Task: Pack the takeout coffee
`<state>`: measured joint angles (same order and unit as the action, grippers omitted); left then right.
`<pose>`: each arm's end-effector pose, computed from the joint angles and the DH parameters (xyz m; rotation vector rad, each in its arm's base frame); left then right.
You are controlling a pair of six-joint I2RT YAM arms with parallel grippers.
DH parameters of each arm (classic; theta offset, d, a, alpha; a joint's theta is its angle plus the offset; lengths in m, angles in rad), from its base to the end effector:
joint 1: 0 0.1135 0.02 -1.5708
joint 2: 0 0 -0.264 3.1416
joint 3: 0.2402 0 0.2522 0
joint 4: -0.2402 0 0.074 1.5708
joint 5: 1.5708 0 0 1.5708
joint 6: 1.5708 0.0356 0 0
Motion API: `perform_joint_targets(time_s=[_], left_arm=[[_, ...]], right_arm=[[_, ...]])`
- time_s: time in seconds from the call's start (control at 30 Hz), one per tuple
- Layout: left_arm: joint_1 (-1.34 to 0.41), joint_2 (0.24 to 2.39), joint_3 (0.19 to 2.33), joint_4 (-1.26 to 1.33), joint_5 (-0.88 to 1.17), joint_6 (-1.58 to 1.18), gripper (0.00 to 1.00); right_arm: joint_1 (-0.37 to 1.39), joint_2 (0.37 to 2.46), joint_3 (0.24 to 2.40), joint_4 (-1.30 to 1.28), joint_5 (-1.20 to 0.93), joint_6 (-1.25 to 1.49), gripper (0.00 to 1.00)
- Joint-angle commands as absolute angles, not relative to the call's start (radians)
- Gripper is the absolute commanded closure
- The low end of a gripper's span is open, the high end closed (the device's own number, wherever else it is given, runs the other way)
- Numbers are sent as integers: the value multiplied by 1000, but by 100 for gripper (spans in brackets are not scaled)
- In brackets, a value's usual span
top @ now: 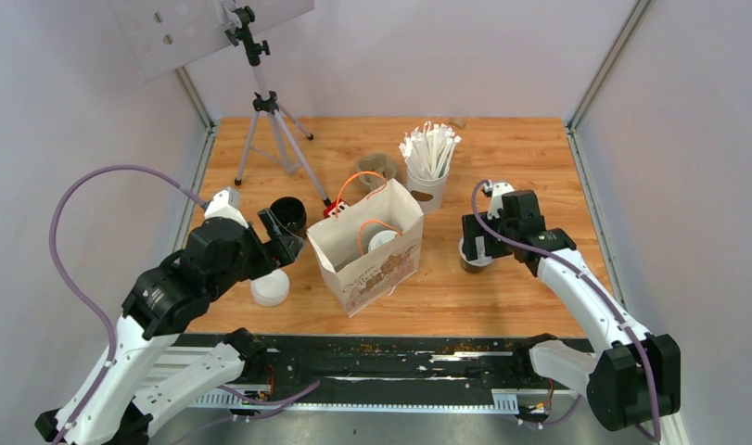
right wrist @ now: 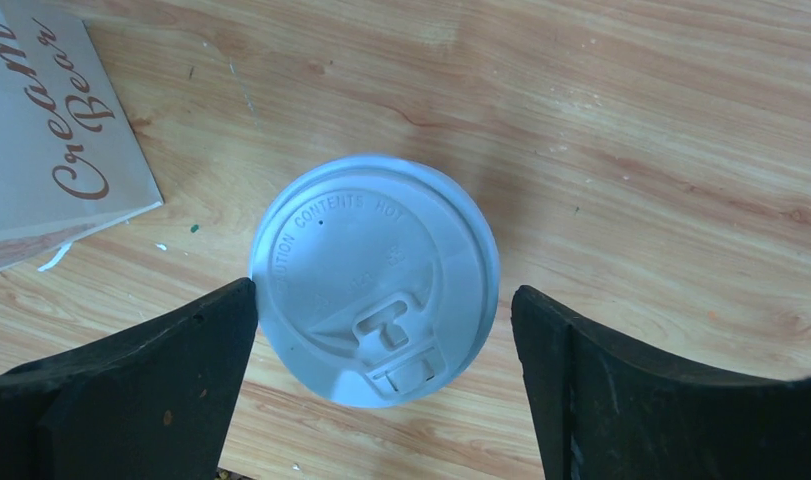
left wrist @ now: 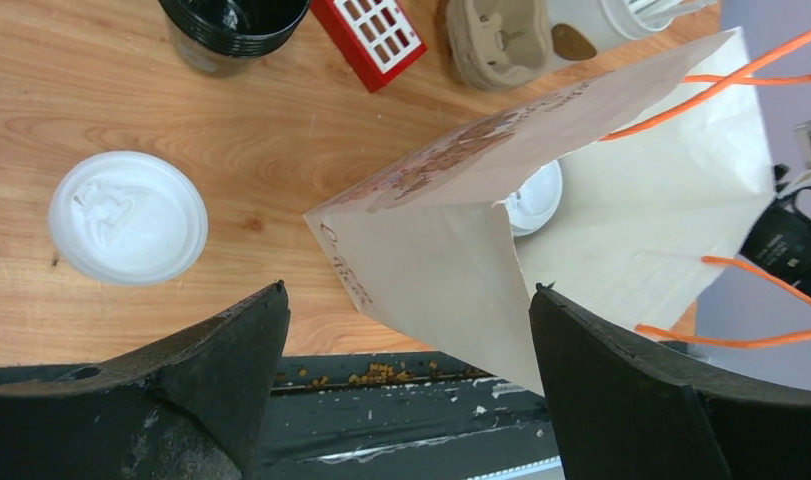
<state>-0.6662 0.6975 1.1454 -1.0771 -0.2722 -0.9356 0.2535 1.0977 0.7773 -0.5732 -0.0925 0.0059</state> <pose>0.0845 -0.0543 0.3795 -0.4543 2.1929 -0.6034 0.2118 0.0583 0.2430 -0.3453 2.4484 0.2261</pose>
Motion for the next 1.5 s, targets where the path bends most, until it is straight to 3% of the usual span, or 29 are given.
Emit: perform_joint_targets(time_s=[0.0,0.87,1.47], left_arm=[[-666,643,1137,-1014,-292,-899,3],[-667,656,1136,-1008,-277,-829,1],[-666,646,1131,-1002,-253,-812,1]], right_arm=[[250,1085,845,-600,-41,16,0],[254,1067,841,-548,-140,-17,0],[339,1077,803,-525,-55,-56,3]])
